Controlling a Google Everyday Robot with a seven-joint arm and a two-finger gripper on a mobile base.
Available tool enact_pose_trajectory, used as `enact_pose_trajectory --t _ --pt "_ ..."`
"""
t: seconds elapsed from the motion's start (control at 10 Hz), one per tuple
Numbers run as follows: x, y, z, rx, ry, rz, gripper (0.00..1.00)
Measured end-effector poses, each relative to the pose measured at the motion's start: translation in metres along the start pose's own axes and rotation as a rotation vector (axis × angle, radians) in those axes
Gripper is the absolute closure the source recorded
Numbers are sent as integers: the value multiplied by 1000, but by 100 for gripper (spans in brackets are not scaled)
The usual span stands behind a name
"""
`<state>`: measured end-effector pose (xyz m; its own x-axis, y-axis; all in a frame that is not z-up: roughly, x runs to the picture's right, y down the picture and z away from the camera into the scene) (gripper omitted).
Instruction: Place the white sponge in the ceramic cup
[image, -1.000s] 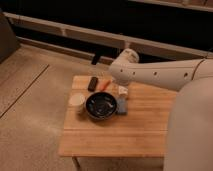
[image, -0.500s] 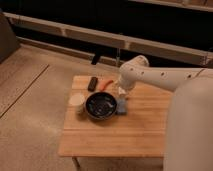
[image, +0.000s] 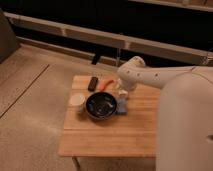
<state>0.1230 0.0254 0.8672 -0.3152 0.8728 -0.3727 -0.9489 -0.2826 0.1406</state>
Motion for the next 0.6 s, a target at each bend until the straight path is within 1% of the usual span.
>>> enact_pose_trajectory --t 0.1,0.3,0.5,0.6 --pt "4 0 3 -5 12 -6 35" --pt "9 -4 13 -6 44 9 35" --pt "12 -7 25 0 78 22 35" --pt "11 -10 30 7 88 25 35"
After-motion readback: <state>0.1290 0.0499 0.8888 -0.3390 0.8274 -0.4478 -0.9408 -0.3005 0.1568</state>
